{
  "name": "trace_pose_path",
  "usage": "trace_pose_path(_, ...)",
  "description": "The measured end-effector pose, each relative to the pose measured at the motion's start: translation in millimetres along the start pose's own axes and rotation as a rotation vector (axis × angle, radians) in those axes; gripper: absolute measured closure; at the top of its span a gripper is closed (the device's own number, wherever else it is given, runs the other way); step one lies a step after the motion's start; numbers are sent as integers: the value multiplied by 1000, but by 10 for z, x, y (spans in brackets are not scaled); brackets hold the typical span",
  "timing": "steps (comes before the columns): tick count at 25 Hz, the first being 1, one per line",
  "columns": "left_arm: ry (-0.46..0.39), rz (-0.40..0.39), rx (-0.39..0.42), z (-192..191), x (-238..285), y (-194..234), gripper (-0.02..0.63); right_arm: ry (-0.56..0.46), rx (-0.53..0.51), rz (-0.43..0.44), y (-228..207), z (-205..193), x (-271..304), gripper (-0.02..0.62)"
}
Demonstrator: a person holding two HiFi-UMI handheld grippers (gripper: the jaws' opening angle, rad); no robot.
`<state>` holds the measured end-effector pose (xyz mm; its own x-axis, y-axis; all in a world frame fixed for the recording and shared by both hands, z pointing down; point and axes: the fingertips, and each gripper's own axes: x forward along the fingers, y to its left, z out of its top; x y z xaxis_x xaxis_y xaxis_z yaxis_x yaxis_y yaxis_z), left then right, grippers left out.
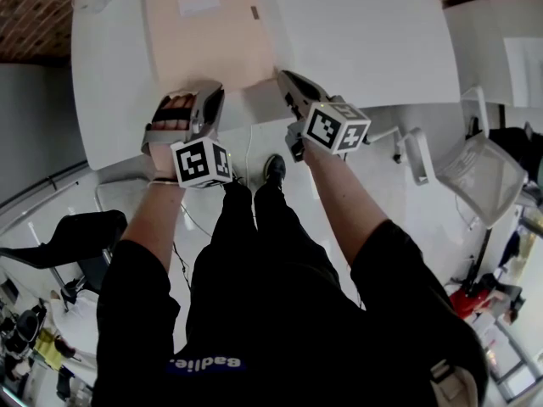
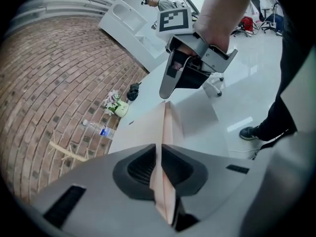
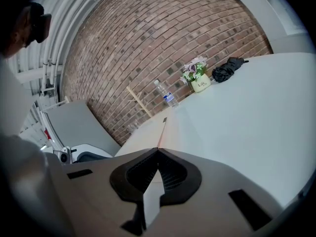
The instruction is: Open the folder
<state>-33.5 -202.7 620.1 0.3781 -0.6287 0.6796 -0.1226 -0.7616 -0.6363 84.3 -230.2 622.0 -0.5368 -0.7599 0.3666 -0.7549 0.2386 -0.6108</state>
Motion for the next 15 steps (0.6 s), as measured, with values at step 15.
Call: trace_pose_path(15, -69, 45, -109, 9, -89, 164, 577, 128, -142, -41, -16, 18, 214, 566)
